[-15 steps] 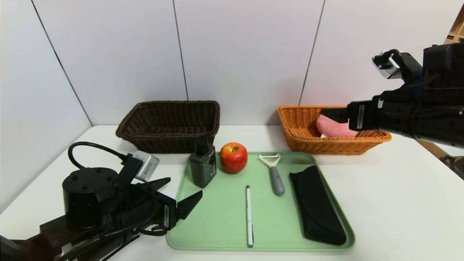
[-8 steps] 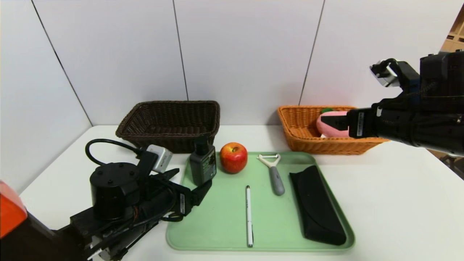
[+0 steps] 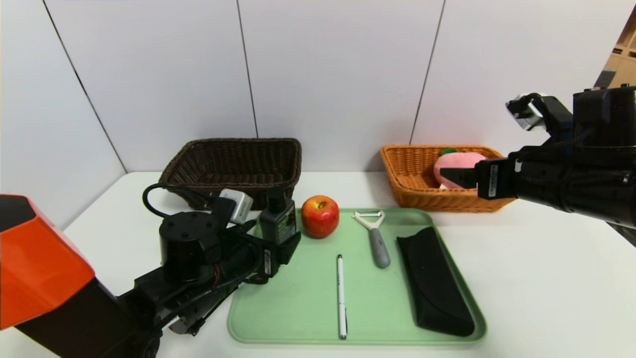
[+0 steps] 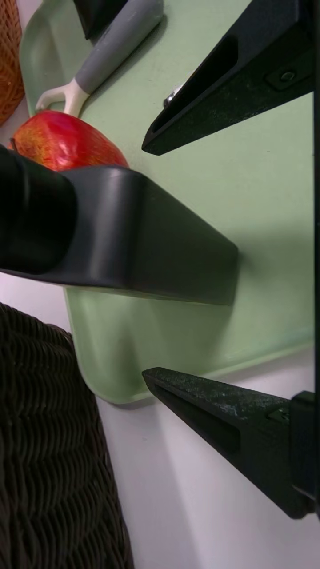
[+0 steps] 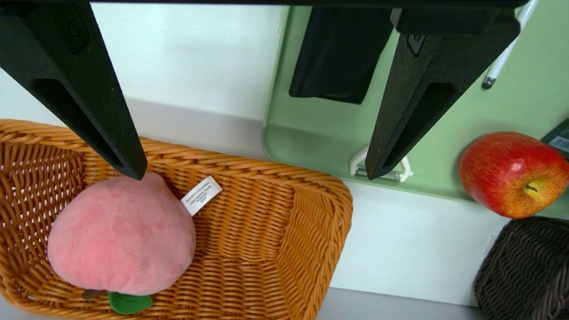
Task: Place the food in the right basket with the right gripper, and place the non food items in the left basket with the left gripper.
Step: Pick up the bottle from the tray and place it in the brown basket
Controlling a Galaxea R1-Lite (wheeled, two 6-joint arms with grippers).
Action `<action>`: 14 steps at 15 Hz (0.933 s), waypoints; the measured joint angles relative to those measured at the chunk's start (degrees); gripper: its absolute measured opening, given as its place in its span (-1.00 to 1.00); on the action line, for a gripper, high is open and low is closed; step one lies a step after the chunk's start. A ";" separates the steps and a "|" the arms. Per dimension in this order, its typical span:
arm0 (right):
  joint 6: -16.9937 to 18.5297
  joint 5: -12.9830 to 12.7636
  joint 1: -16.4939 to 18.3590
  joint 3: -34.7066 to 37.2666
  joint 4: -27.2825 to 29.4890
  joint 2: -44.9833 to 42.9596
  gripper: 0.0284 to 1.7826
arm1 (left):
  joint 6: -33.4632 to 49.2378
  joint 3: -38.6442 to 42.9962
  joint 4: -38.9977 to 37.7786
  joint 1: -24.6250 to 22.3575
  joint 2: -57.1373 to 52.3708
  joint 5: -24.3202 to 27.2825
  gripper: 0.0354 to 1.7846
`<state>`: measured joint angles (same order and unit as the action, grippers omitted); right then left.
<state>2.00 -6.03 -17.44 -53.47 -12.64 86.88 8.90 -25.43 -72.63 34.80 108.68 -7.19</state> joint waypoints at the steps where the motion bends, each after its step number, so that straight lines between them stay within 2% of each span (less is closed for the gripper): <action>1: 0.00 0.00 -0.02 0.16 0.02 -0.01 0.90 | 0.00 -0.72 0.00 0.00 0.66 -0.33 0.89; 14: 0.01 0.17 -0.02 2.45 -0.02 -1.08 0.90 | -0.30 -3.84 0.04 -0.09 4.44 -0.57 0.89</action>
<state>2.01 -5.86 -17.47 -51.02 -12.67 85.80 8.59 -29.27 -72.59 34.72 113.12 -7.77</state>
